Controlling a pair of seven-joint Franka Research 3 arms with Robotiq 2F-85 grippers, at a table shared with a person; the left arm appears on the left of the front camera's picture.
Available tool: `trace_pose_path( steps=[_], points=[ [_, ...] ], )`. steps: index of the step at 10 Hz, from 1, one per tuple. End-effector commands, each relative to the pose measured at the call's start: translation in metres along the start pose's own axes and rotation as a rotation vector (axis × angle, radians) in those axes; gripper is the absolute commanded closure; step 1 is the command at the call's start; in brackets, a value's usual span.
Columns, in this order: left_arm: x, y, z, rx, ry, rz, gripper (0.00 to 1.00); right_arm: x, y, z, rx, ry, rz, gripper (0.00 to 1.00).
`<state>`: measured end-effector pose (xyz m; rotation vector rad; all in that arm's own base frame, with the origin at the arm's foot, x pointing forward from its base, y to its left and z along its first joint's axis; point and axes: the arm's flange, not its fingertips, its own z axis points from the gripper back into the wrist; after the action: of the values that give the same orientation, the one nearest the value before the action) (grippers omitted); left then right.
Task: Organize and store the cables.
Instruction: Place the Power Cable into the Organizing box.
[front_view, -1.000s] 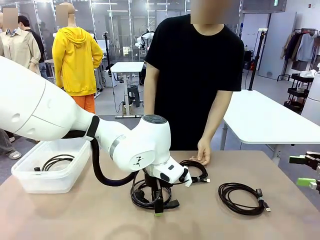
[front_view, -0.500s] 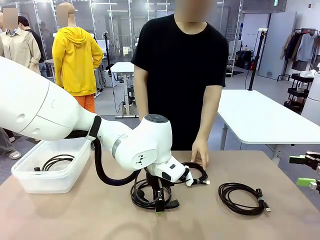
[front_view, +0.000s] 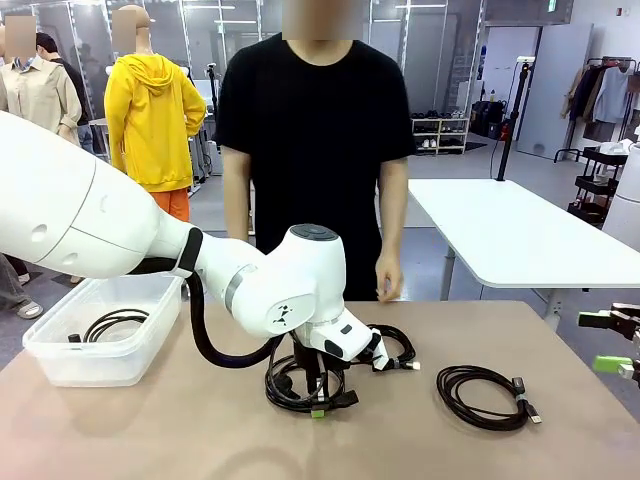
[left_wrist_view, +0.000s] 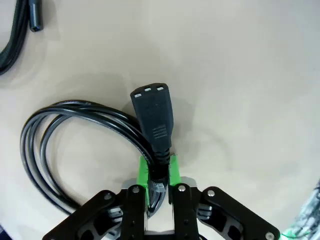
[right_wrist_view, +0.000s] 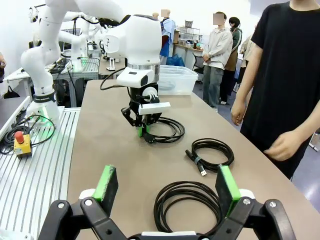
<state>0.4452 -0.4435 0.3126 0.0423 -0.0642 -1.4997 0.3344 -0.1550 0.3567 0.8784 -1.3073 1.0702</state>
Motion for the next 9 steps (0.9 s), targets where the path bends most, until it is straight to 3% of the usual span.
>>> trace_pose_path(
  steps=[1, 5, 9],
  points=[
    [-0.014, -0.006, 0.027, -0.033, -0.014, -0.058, 1.00, 0.001, 0.002, -0.001, -0.007, 0.013, -0.004, 0.00],
    [-0.046, -0.029, 0.106, 0.008, -0.059, -0.184, 0.95, 0.001, 0.002, -0.001, -0.007, 0.013, -0.004, 0.00],
    [-0.071, -0.051, 0.142, 0.093, -0.062, -0.312, 0.95, 0.001, 0.002, -0.001, -0.007, 0.013, -0.004, 0.00]
  ],
)
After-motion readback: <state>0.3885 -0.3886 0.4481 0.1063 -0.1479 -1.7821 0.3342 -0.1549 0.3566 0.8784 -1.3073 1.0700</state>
